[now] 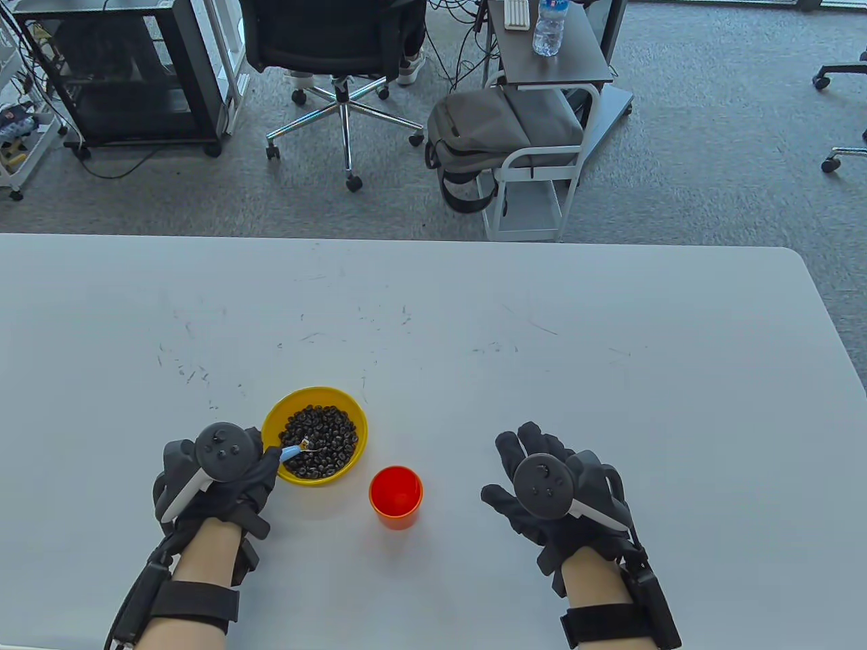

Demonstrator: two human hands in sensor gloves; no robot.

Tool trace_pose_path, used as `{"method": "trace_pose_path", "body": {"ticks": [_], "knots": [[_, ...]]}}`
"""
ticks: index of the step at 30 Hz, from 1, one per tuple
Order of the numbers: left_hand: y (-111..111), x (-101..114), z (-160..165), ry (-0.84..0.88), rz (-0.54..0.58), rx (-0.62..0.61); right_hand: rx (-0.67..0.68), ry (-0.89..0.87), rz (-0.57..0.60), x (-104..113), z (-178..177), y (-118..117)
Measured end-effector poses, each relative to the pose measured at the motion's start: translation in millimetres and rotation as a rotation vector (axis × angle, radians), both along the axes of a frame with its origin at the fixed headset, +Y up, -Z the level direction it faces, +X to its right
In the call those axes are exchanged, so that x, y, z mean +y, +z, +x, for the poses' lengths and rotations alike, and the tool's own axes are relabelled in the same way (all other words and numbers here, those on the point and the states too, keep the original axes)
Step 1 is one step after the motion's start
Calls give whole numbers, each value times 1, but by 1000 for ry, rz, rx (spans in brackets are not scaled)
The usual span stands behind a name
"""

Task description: Scoop coffee beans into a cup using a baby spoon

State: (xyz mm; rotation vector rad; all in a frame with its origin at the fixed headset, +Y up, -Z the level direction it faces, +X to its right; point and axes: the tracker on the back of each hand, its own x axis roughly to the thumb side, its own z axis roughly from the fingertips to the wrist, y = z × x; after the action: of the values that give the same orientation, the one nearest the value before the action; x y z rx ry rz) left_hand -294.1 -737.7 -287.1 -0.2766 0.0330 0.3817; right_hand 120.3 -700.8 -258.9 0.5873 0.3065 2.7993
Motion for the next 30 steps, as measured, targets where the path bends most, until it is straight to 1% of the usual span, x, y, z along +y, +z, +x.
{"method": "trace_pose_path", "body": {"ticks": [4,12,17,21,25,27,30], "knots": [[-1,-6,-1,108,-48,31,2,-2,-2,0,0,-1],[-1,-7,-3,146,1,67,-5,-15,-7,1,2,-1],[2,6,-6,158,87,76,-4,-22,-4,1,2,-1],[6,19,-5,69,198,57,-4,-25,-3,1,2,-1],[9,26,-7,48,282,64,-3,-26,6,2,3,0],[9,26,-10,51,270,67,-4,-20,15,3,3,0],[8,20,-14,156,201,98,-4,-19,21,3,3,0]]}}
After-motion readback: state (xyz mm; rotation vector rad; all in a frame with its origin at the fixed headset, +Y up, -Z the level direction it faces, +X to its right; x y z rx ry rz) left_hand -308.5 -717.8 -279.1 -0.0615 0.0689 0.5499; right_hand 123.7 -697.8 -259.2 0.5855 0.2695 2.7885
